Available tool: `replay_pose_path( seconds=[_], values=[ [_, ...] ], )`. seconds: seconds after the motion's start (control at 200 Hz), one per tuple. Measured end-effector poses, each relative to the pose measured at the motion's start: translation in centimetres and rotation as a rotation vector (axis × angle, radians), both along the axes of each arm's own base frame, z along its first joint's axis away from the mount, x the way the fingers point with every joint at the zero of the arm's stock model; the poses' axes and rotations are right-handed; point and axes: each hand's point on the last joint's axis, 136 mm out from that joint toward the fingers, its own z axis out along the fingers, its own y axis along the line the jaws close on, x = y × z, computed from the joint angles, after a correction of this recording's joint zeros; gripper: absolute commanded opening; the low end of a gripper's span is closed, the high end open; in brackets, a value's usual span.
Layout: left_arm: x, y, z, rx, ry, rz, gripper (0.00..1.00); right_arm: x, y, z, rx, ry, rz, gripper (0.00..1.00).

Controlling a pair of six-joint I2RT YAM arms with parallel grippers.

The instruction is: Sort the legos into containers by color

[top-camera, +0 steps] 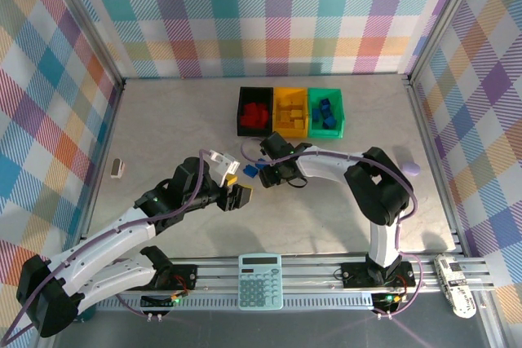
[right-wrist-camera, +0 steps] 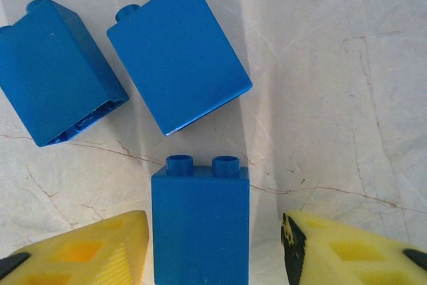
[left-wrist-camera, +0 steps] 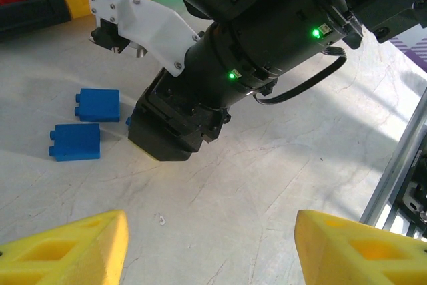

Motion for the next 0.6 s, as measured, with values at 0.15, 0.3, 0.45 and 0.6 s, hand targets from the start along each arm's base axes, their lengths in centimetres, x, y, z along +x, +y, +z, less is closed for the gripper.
replay_pose_path(
  seconds=[0.15, 0.3, 0.45, 0.6],
  values=[
    [0.05, 0.04, -0.02, 0.003, -0.002, 0.005, 0.66, 0.2, 0.24, 0.14, -0.002, -0.008, 0.006, 0.39],
    [0.14, 0.13, 0.01, 0.007, -0.004, 0.011, 0.66, 0.38, 0.25, 0.29, -0.007, -0.018, 0.005, 0.34],
    [0.19, 0.12, 0.22, 0.008, -0.009, 0.014, 0.66, 0.54, -0.02, 0.34, -0.021, -0.026, -0.002, 0.33],
    [0.19, 0.1, 0.27, 0.009, -0.011, 0.014, 0.65, 0.45, -0.58, 0.84, -0.039, -0.032, -0.003, 0.33]
  ],
)
